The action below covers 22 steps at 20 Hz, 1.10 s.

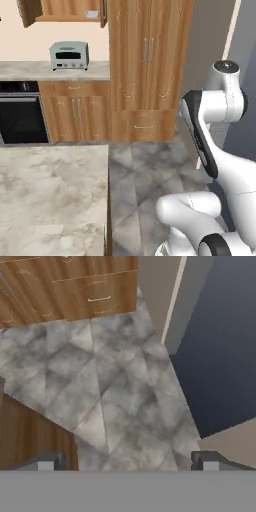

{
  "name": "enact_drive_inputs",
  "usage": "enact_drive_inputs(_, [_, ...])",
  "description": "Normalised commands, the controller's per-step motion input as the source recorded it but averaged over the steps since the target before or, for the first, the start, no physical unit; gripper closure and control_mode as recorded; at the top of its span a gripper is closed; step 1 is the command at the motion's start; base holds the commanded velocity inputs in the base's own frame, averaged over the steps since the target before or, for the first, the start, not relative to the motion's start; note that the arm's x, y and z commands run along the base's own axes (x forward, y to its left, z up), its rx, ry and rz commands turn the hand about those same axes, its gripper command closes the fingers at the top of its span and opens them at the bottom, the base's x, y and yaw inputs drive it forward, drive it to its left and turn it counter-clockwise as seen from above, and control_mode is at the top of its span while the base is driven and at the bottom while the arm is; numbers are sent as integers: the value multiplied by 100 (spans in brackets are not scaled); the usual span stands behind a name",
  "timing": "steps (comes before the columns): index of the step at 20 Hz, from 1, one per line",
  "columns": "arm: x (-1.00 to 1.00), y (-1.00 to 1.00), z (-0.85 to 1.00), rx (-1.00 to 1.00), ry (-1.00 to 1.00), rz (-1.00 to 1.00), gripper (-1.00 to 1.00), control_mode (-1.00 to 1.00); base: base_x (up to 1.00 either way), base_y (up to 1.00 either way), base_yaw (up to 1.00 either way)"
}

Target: Retrieve the tupperware and aluminum foil from the cabinet and place them on the dining counter near the plate with carrot and cucumber to prepare for storing leftovers.

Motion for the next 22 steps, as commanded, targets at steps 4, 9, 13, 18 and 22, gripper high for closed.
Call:
enact_drive_inputs(4, [0, 0, 0, 0, 0, 0, -100, 100, 100, -34, 54])
enact_drive_inputs(9, [0, 0, 0, 0, 0, 0, -100, 100, 100, -51, 45])
enact_drive_inputs(13, [0, 0, 0, 0, 0, 0, -100, 100, 100, -61, 41])
enact_drive_inputs(18, [0, 0, 0, 0, 0, 0, -100, 100, 100, -66, 40])
enact_drive_inputs(22, [0, 0, 0, 0, 0, 0, -100, 100, 100, -83, 33])
